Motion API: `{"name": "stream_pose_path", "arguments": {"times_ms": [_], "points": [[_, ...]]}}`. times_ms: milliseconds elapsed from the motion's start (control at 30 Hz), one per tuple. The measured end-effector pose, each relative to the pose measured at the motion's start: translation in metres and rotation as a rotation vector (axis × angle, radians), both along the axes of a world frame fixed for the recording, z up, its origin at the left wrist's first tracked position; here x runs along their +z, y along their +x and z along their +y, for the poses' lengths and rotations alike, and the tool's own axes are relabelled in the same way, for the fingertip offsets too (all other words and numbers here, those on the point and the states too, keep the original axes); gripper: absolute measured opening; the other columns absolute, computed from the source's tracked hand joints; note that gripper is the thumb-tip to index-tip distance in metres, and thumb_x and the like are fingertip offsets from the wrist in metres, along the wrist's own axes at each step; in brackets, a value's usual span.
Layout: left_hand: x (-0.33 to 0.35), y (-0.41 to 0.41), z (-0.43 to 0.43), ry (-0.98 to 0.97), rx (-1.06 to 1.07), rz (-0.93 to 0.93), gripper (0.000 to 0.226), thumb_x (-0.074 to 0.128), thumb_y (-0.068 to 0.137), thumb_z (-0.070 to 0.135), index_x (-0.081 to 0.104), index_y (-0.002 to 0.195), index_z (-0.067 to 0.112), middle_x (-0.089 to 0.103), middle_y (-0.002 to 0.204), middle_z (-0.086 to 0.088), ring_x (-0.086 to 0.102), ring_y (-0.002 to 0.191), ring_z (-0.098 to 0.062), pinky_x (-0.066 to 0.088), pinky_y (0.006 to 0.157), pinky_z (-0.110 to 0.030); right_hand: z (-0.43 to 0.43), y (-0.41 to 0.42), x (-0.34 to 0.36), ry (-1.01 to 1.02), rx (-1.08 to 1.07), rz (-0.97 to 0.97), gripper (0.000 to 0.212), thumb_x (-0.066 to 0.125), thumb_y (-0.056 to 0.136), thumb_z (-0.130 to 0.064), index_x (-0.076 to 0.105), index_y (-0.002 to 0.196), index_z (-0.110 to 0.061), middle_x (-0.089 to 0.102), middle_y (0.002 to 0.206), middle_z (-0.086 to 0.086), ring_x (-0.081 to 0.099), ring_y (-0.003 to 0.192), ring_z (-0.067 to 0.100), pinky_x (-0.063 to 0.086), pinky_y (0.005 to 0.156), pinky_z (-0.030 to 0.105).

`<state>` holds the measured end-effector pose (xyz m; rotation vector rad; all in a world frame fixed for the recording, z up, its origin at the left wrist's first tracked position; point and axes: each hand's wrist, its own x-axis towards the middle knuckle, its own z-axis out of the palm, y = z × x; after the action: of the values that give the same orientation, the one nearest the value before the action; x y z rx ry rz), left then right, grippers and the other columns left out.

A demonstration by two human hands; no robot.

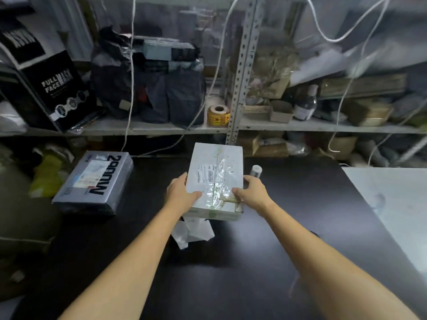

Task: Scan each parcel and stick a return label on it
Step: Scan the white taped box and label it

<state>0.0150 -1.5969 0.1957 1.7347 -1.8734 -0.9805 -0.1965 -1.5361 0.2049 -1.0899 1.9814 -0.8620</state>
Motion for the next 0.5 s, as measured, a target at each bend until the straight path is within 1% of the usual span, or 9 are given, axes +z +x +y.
{"name": "stream_pose_path", "arguments": {"times_ms": [67, 100, 200, 233, 300, 333, 433, 500], "points": [[-0.001, -0.020, 0.025, 0.021, -0.010, 0.003, 0.056, 0.076, 0.077, 0.030, 0.055, 0.129, 0.026, 0.053, 0.130, -0.003, 0.048, 0.099, -0.014, 0.039, 0.079, -0.028, 0.027, -0.020, -0.001, 0.000, 0.015, 0.012, 0.041, 0.072, 0.084, -0.017, 0.061, 0.123, -0.015, 0.068, 0.111, -0.002, 0.066, 0.100, 0.019, 0.055, 0.093, 0.041], [-0.003, -0.028, 0.037, 0.035, -0.011, 0.006, 0.055, 0.076, 0.078, 0.030, 0.056, 0.128, 0.027, 0.053, 0.129, -0.002, 0.049, 0.099, -0.014, 0.041, 0.080, -0.029, 0.039, -0.030, -0.003, 0.002, 0.027, 0.017, 0.039, 0.072, 0.084, -0.016, 0.061, 0.122, -0.015, 0.068, 0.112, -0.001, 0.066, 0.101, 0.020, 0.055, 0.093, 0.042], [-0.010, -0.052, 0.079, 0.080, -0.003, 0.011, 0.058, 0.077, 0.077, 0.029, 0.054, 0.130, 0.022, 0.055, 0.125, -0.002, 0.054, 0.111, -0.022, 0.047, 0.091, -0.036, 0.078, -0.058, -0.014, 0.021, 0.044, 0.013, 0.035, 0.071, 0.085, -0.016, 0.062, 0.118, -0.016, 0.069, 0.108, -0.001, 0.067, 0.099, 0.021, 0.055, 0.092, 0.043], [-0.014, -0.058, 0.093, 0.091, 0.005, 0.026, 0.057, 0.077, 0.078, 0.027, 0.054, 0.129, 0.020, 0.057, 0.121, -0.002, 0.055, 0.112, -0.024, 0.048, 0.093, -0.038, 0.088, -0.065, -0.017, 0.027, 0.062, 0.024, 0.033, 0.071, 0.085, -0.016, 0.063, 0.117, -0.015, 0.070, 0.107, 0.000, 0.067, 0.098, 0.021, 0.055, 0.091, 0.044], [-0.022, -0.072, 0.120, 0.099, 0.011, 0.057, 0.050, 0.077, 0.078, 0.022, 0.056, 0.124, 0.018, 0.059, 0.110, 0.002, 0.058, 0.107, -0.024, 0.050, 0.092, -0.039, 0.109, -0.078, -0.025, 0.044, 0.093, 0.036, 0.031, 0.071, 0.085, -0.015, 0.064, 0.116, -0.015, 0.071, 0.107, 0.001, 0.067, 0.098, 0.021, 0.055, 0.091, 0.043], [-0.027, -0.078, 0.134, 0.108, 0.014, 0.069, 0.047, 0.076, 0.079, 0.019, 0.057, 0.122, 0.017, 0.060, 0.109, 0.002, 0.059, 0.106, -0.023, 0.050, 0.091, -0.039, 0.119, -0.085, -0.031, 0.053, 0.105, 0.033, 0.031, 0.071, 0.086, -0.015, 0.064, 0.116, -0.014, 0.071, 0.107, 0.000, 0.067, 0.098, 0.021, 0.055, 0.091, 0.042], [-0.047, -0.093, 0.169, 0.171, 0.055, 0.125, 0.050, 0.075, 0.080, 0.012, 0.055, 0.125, 0.014, 0.062, 0.120, -0.002, 0.059, 0.109, -0.024, 0.050, 0.096, -0.043, 0.148, -0.101, -0.048, 0.091, 0.131, 0.000, 0.034, 0.071, 0.086, -0.013, 0.061, 0.119, -0.013, 0.069, 0.112, 0.002, 0.067, 0.100, 0.022, 0.055, 0.091, 0.040], [-0.060, -0.101, 0.186, 0.209, 0.084, 0.150, 0.053, 0.075, 0.080, 0.009, 0.054, 0.128, 0.014, 0.062, 0.122, -0.002, 0.059, 0.110, -0.022, 0.050, 0.097, -0.041, 0.163, -0.110, -0.060, 0.114, 0.137, -0.016, 0.036, 0.070, 0.087, -0.012, 0.060, 0.122, -0.011, 0.069, 0.114, 0.003, 0.066, 0.101, 0.022, 0.055, 0.093, 0.041]]}}
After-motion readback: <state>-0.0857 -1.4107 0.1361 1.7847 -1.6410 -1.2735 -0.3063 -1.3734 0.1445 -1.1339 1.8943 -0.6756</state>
